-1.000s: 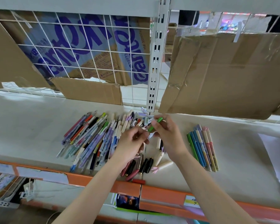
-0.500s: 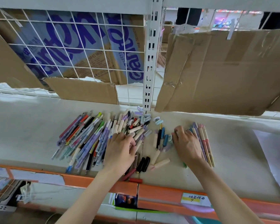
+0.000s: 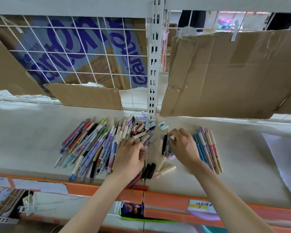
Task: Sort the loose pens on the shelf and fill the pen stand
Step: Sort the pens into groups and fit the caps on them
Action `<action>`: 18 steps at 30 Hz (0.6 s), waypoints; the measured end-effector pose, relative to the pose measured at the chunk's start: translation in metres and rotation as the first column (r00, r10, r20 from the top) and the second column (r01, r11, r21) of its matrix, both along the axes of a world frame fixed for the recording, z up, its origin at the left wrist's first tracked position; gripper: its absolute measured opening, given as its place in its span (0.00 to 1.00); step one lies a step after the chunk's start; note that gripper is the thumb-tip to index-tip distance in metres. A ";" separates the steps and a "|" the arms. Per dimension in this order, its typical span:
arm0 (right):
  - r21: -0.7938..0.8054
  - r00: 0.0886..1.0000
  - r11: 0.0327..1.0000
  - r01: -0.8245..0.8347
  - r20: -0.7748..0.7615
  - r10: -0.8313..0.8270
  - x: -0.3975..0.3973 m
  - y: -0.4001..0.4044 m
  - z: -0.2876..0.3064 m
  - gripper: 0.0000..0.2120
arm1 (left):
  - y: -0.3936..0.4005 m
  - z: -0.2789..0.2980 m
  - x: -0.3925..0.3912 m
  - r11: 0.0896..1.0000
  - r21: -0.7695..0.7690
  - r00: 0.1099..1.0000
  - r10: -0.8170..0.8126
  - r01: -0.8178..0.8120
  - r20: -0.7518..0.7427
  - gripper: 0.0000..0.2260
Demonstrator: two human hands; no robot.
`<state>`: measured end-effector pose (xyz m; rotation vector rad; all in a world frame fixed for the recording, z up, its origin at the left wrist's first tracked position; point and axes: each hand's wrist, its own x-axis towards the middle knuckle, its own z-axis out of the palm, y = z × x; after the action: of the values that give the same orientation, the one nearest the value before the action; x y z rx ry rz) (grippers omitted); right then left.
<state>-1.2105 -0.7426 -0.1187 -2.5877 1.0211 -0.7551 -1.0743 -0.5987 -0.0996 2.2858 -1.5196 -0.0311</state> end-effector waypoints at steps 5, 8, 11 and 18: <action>0.197 0.959 0.956 0.219 -0.225 -0.173 0.024 -0.015 0.007 0.15 | -0.002 0.002 -0.008 1.000 0.024 1.000 -0.017 0.017 -0.011 0.05; 0.251 0.908 0.929 0.272 -0.387 -0.161 0.032 -0.021 0.015 0.18 | 0.000 0.000 -0.010 1.000 0.023 1.000 -0.016 0.015 0.007 0.06; 0.296 0.888 0.913 0.281 -0.442 -0.130 0.037 -0.023 0.021 0.15 | 0.000 0.000 -0.012 1.000 0.013 1.000 -0.011 0.012 -0.018 0.06; 0.306 0.993 0.952 0.006 0.109 -0.042 0.037 0.009 0.052 0.16 | 0.000 0.017 -0.013 0.979 -0.203 0.875 -0.080 -0.022 -0.477 0.08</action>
<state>-1.1737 -0.7338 -0.0665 -2.2468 1.0447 -0.6817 -1.0873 -0.5989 -0.0829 1.9037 -1.2273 -0.4079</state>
